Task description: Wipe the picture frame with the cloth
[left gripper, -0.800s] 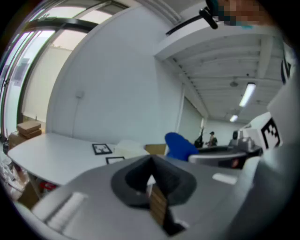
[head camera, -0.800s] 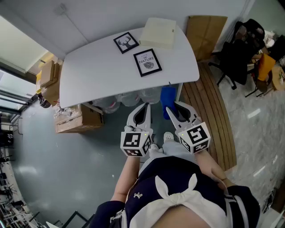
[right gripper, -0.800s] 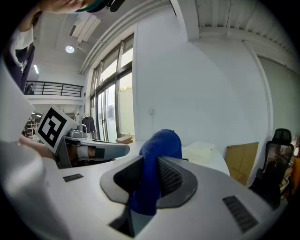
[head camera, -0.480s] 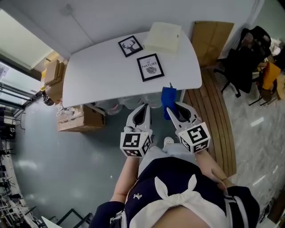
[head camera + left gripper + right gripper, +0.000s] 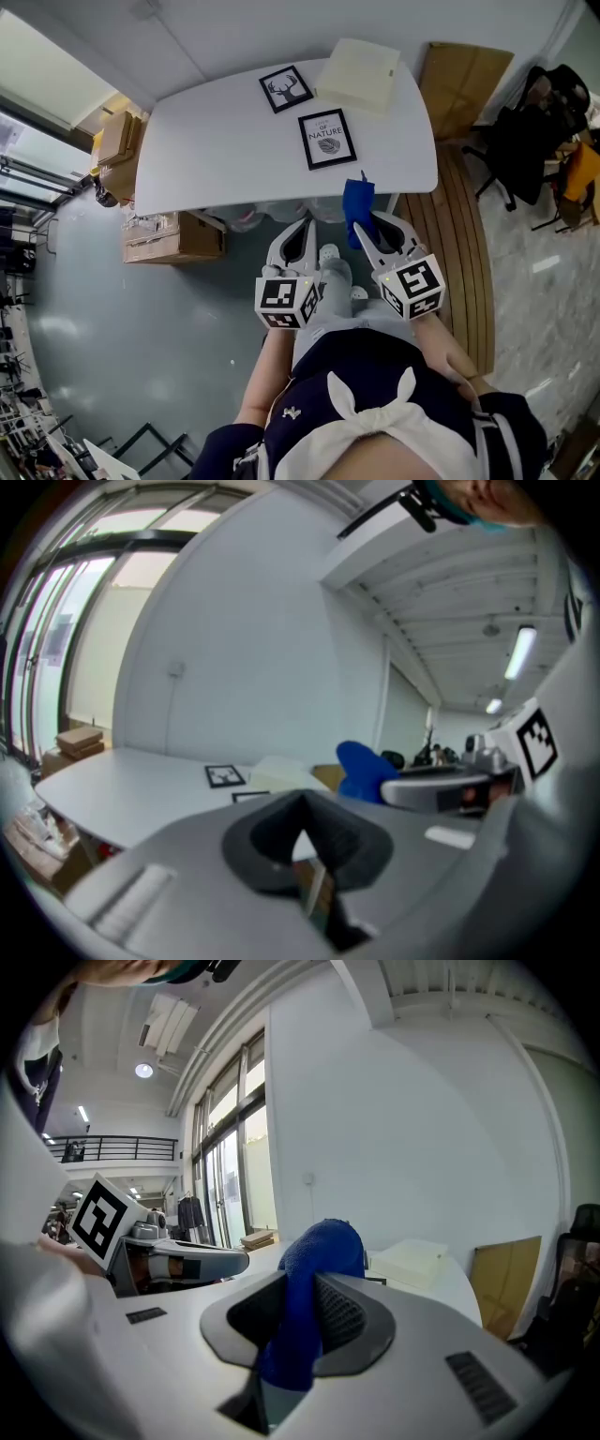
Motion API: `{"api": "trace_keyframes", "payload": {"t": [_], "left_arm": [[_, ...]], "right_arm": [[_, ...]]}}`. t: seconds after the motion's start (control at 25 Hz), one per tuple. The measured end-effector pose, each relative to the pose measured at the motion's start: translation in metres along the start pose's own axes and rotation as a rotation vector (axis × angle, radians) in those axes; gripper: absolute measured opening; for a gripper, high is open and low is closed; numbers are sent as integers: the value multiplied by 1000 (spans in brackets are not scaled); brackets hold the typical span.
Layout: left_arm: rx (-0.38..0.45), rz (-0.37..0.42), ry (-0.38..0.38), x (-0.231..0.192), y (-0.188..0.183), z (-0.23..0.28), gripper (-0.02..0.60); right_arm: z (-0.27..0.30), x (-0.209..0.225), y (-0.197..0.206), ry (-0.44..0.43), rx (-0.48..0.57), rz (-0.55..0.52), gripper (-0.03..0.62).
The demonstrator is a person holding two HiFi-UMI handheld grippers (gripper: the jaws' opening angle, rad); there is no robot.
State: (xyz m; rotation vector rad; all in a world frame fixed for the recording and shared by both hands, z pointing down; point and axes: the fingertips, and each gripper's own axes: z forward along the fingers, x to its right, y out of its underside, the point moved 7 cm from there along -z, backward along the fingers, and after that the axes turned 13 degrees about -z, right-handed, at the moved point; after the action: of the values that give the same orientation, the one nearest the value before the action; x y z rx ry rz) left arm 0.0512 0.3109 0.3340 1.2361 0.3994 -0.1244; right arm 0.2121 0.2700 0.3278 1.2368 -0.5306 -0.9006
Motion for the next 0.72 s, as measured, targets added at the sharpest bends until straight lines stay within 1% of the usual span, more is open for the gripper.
{"api": "trace_keyframes", "payload": {"t": [0.16,0.32,0.56,0.72], "left_arm": [[-12,-19,-5,-17,-1,21,0],[-31,-34,3,-37,-8,56,0],[-64,-53,-9,-72,-23,110,0],[-93,-56,-20,-97,-27,140,0]], "right_arm": [[22,9,5,-21,-12,3,82],[52,28,2,-43,-18,-2,83],[104,61,0,-55,-77,-6,83],[143,74,1,-71,-103,-4,83]]}}
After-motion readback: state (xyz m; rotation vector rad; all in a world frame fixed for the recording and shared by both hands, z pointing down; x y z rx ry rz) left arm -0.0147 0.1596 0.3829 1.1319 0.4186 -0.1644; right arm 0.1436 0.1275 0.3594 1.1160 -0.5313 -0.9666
